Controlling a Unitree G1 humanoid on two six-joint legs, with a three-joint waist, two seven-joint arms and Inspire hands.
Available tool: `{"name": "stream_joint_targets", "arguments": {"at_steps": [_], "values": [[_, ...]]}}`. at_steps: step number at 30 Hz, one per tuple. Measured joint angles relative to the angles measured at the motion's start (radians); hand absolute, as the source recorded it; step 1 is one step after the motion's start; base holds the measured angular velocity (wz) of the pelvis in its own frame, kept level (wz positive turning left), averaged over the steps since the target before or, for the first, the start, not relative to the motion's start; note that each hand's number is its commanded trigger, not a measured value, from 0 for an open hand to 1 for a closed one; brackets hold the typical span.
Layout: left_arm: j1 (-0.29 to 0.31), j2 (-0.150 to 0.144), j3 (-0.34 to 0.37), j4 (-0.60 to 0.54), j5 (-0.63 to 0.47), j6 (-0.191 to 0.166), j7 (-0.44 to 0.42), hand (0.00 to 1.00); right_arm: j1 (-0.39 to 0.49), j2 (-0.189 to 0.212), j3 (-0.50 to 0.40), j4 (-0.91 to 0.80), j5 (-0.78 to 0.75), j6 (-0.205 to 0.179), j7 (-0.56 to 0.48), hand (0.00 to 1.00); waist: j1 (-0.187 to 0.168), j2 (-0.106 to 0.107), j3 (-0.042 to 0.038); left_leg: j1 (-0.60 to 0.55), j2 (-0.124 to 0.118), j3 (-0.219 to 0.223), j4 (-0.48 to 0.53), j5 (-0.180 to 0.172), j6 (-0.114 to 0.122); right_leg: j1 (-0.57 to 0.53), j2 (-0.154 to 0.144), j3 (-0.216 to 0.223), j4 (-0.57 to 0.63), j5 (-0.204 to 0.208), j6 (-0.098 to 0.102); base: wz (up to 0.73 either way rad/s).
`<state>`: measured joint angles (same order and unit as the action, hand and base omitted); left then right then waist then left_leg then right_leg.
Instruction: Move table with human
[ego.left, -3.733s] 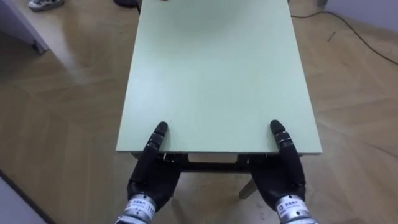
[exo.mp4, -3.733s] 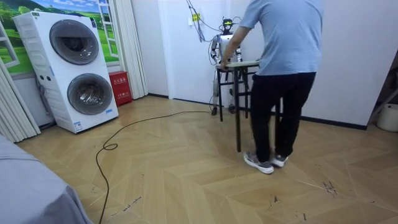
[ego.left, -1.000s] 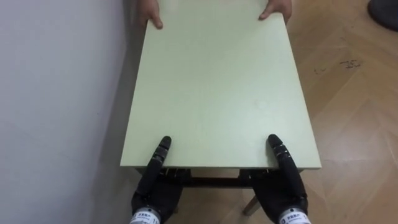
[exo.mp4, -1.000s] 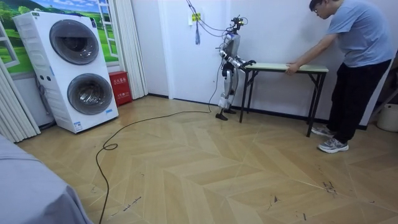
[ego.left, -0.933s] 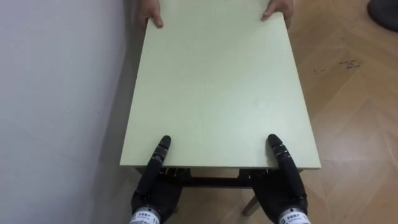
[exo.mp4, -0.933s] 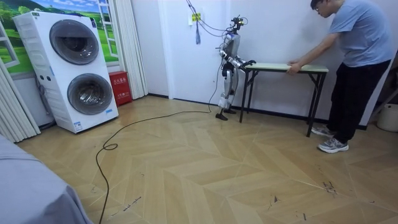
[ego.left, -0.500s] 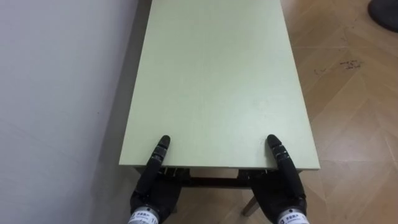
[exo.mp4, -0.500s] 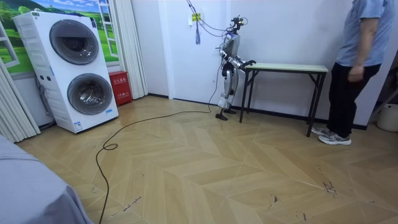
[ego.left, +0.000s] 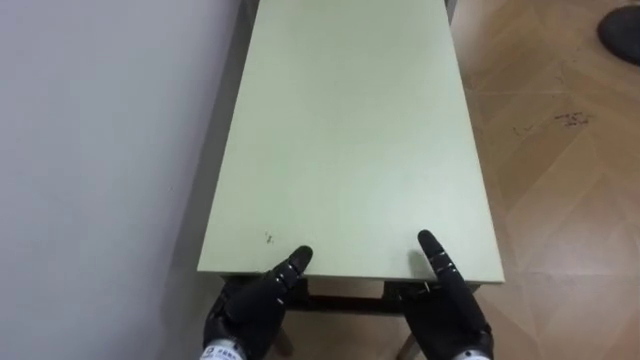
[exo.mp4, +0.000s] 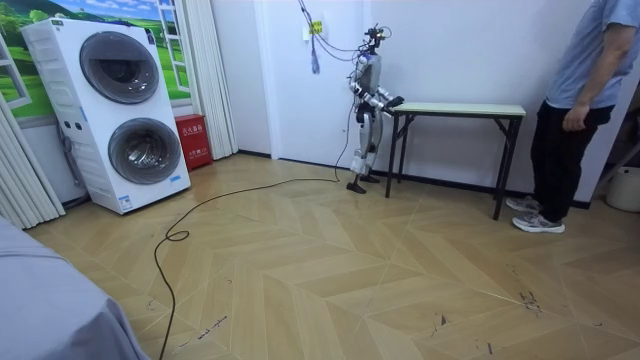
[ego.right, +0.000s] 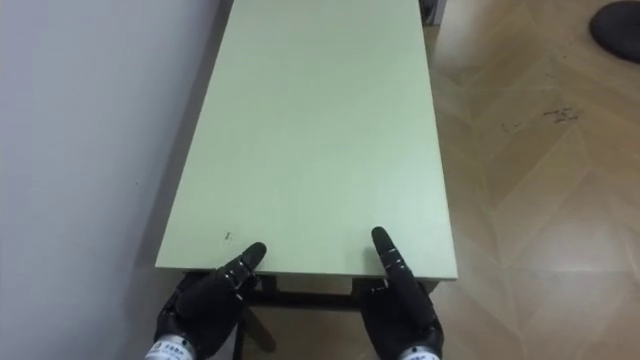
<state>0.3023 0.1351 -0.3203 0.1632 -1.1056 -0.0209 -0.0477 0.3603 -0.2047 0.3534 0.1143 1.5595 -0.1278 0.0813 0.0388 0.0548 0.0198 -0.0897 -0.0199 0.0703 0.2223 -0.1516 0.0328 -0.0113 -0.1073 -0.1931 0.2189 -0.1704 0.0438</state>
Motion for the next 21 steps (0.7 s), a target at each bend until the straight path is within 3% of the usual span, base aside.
{"name": "stream_joint_targets", "arguments": {"at_steps": [6, 12, 21], "values": [[-0.001, 0.017, 0.006, 0.003, 0.008, 0.008, -0.025, 0.0, 0.005, -0.013, -0.002, 0.0, -0.016, 0.027, 0.041, 0.0, -0.003, -0.004, -0.0015, 0.016, 0.004, -0.003, -0.001, 0.004, -0.005, 0.022, 0.005, -0.005, -0.01, 0.001, -0.002, 0.01], [0.0, 0.038, 0.005, 0.003, 0.005, 0.008, -0.047, 0.0, 0.013, -0.021, -0.002, 0.0, -0.026, 0.043, 0.052, 0.0, -0.003, -0.027, -0.0023, 0.021, 0.003, -0.004, 0.002, 0.004, -0.006, 0.03, 0.006, -0.006, -0.018, 0.001, -0.002, 0.01], [0.0, 0.044, 0.005, 0.004, 0.0, 0.012, -0.052, 0.0, 0.014, -0.033, 0.007, 0.0, -0.038, 0.065, 0.073, 0.0, -0.004, -0.033, -0.0019, 0.029, 0.003, -0.006, -0.001, 0.004, -0.006, 0.039, 0.006, -0.01, -0.019, 0.001, -0.002, 0.0]]}}
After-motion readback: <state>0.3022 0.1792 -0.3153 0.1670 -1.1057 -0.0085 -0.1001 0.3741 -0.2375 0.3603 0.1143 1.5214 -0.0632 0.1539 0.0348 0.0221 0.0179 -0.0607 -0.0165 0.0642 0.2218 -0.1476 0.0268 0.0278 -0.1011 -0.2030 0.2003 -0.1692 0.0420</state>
